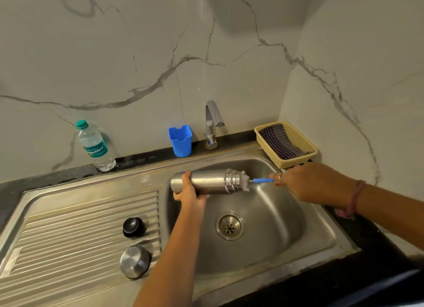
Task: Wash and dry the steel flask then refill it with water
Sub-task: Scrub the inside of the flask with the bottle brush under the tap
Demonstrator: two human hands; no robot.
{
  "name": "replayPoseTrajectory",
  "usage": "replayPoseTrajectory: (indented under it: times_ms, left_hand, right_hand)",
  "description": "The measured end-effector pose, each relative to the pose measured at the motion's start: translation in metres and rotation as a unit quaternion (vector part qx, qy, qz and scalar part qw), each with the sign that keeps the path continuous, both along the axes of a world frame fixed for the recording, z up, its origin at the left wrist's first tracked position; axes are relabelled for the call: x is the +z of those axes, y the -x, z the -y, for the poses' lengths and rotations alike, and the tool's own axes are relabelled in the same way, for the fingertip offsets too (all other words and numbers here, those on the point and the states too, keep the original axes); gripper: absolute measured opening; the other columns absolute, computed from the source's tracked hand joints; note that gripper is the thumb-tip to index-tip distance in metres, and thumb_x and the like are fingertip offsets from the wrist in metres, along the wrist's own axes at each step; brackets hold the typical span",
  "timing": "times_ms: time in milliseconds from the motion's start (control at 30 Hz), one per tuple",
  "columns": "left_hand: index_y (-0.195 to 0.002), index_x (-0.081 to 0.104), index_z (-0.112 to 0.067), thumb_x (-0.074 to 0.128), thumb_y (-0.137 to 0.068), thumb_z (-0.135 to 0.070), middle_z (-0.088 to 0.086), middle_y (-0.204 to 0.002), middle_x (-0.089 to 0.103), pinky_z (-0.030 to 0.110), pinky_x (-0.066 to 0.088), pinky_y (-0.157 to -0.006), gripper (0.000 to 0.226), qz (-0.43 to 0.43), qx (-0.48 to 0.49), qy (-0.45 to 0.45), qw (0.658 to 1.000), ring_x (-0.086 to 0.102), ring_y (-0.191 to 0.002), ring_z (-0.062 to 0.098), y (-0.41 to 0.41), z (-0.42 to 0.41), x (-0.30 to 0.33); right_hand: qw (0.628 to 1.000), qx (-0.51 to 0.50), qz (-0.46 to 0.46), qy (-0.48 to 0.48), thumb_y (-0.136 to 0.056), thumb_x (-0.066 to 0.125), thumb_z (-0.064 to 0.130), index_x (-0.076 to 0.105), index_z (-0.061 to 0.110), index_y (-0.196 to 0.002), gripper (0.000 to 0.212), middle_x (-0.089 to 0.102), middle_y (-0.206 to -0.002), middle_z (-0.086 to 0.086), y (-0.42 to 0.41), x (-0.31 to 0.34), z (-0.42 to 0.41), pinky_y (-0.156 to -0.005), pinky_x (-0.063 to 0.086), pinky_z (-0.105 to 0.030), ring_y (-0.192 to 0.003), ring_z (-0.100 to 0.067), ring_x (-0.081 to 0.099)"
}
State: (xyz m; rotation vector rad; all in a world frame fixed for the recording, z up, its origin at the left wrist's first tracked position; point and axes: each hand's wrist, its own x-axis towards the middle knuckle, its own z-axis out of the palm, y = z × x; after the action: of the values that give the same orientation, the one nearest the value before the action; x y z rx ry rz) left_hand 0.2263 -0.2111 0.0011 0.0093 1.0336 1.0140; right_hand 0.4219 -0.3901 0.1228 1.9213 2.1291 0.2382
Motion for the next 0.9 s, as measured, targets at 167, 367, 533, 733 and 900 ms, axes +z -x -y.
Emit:
replayPoseTrajectory:
  times_ms: [167, 367, 533, 733, 900]
  left_hand:
    - [-0.149, 0.019, -0.031, 0.080, -0.080, -0.018, 0.015, -0.131, 0.049, 0.067, 0.052, -0.088, 0.094, -0.004, 0.020, -0.009, 1.000, 0.059, -0.101, 0.035, 0.002, -0.006, 0.001]
    - [-0.151, 0.016, -0.033, 0.079, -0.080, -0.017, 0.016, -0.127, 0.048, 0.062, 0.055, -0.081, 0.096, -0.019, 0.000, -0.013, 1.000, 0.059, -0.086, 0.031, -0.003, 0.001, 0.000]
    - [-0.151, 0.016, -0.031, 0.077, -0.082, -0.018, 0.017, -0.130, 0.049, 0.051, 0.054, -0.059, 0.093, -0.031, -0.005, -0.013, 0.999, 0.060, -0.086, 0.030, 0.003, 0.002, 0.000]
    - [-0.151, 0.014, -0.031, 0.078, -0.082, -0.018, 0.018, -0.137, 0.047, 0.057, 0.055, -0.069, 0.095, -0.029, 0.016, -0.003, 0.999, 0.059, -0.089, 0.031, 0.006, -0.002, 0.001]
    - [-0.153, 0.010, -0.035, 0.078, -0.082, -0.015, 0.016, -0.129, 0.047, 0.058, 0.054, -0.071, 0.100, -0.031, 0.003, -0.004, 1.000, 0.058, -0.087, 0.031, 0.001, 0.006, 0.001]
  right_hand:
    - [0.979, 0.078, 0.063, -0.175, -0.063, 0.083, 0.006, 0.073, 0.012, -0.108, 0.046, 0.048, -0.051, 0.000, -0.009, -0.023, 0.014, -0.033, 0.021, -0.018, -0.035, -0.008, 0.023]
    - [0.925, -0.215, -0.309, 0.055, -0.102, 0.037, 0.035, 0.064, 0.023, -0.101, 0.030, 0.058, -0.072, 0.004, 0.023, -0.032, -0.015, -0.056, 0.040, -0.021, -0.061, -0.010, 0.054]
    - [0.736, -0.343, -0.551, 0.193, -0.101, 0.041, 0.031, 0.065, 0.012, -0.100, 0.031, 0.040, -0.053, 0.010, 0.007, -0.008, -0.012, -0.038, 0.027, -0.014, -0.037, -0.002, 0.031]
    - [0.995, 0.002, 0.014, -0.101, -0.080, 0.074, 0.018, 0.070, 0.012, -0.101, 0.022, 0.053, -0.058, 0.003, 0.002, -0.024, 0.005, -0.034, 0.029, -0.023, -0.037, -0.010, 0.041]
    - [0.992, -0.024, -0.039, -0.116, -0.073, 0.077, 0.008, 0.070, 0.009, -0.097, 0.025, 0.054, -0.071, -0.002, 0.012, -0.062, -0.013, -0.036, 0.024, -0.019, -0.041, -0.011, 0.040]
